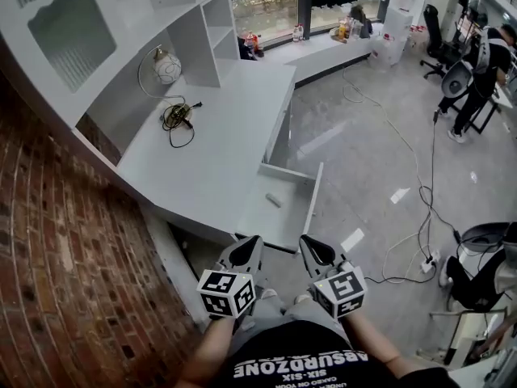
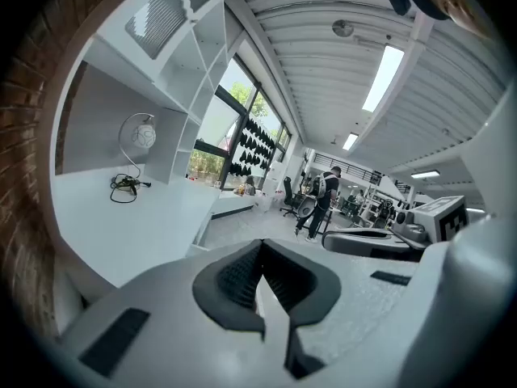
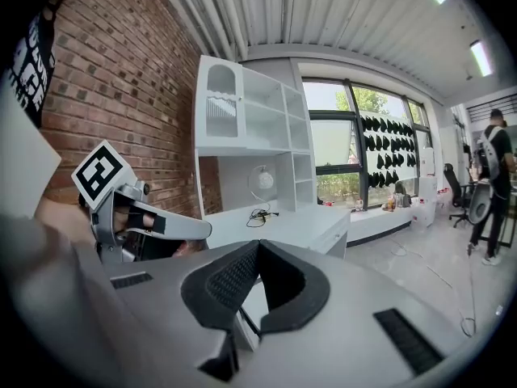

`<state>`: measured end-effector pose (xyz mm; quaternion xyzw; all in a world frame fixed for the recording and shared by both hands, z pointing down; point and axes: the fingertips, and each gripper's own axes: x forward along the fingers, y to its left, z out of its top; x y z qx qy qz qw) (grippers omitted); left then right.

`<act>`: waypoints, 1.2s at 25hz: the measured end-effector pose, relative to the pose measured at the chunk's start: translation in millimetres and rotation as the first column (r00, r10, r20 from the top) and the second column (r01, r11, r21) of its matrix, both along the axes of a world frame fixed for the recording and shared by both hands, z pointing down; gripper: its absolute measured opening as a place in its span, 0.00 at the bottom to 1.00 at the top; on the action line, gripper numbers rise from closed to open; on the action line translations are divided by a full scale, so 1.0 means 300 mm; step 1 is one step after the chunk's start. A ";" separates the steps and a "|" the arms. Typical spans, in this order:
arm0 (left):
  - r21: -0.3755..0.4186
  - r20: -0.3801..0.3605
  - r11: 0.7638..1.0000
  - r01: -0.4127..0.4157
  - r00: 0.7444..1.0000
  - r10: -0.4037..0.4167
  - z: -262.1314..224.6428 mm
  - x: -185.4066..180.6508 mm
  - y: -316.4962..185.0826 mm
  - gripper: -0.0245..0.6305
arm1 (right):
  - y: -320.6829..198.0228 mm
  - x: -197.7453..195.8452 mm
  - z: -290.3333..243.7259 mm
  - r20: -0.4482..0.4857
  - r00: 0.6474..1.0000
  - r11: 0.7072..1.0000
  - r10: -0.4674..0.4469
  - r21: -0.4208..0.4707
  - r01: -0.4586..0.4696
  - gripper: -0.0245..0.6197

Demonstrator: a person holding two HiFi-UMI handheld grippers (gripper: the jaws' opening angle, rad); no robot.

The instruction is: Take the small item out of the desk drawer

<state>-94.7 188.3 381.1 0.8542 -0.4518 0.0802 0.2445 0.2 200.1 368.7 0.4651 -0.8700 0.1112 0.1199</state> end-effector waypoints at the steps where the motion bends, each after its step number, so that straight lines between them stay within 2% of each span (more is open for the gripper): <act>1: -0.002 0.002 1.000 -0.007 1.000 0.007 0.008 -0.009 -0.010 0.05 | -0.008 -0.007 0.004 -0.001 1.000 1.000 0.009 0.001 -0.009 0.04; 8: -0.011 0.010 0.998 -0.068 0.998 0.069 0.053 -0.021 -0.071 0.05 | -0.048 -0.030 0.019 -0.001 0.998 0.998 0.065 0.006 -0.064 0.04; 13: -0.026 0.013 0.996 -0.081 0.997 0.081 0.072 0.004 -0.129 0.06 | -0.078 -0.010 0.036 -0.003 0.997 0.997 0.071 -0.005 -0.071 0.04; 18: -0.061 0.011 0.996 -0.071 0.997 0.071 0.099 0.040 -0.201 0.19 | -0.141 0.035 0.052 -0.003 0.998 0.997 0.067 -0.022 -0.067 0.04; 23: -0.093 0.011 0.995 -0.024 1.000 0.025 0.129 0.064 -0.289 0.34 | -0.221 0.084 0.066 -0.002 0.998 0.998 0.059 -0.038 -0.059 0.04; 30: -0.153 -0.005 0.988 0.018 1.000 -0.019 0.194 0.098 -0.383 0.37 | -0.317 0.132 0.095 -0.010 0.999 0.997 0.036 -0.067 -0.037 0.04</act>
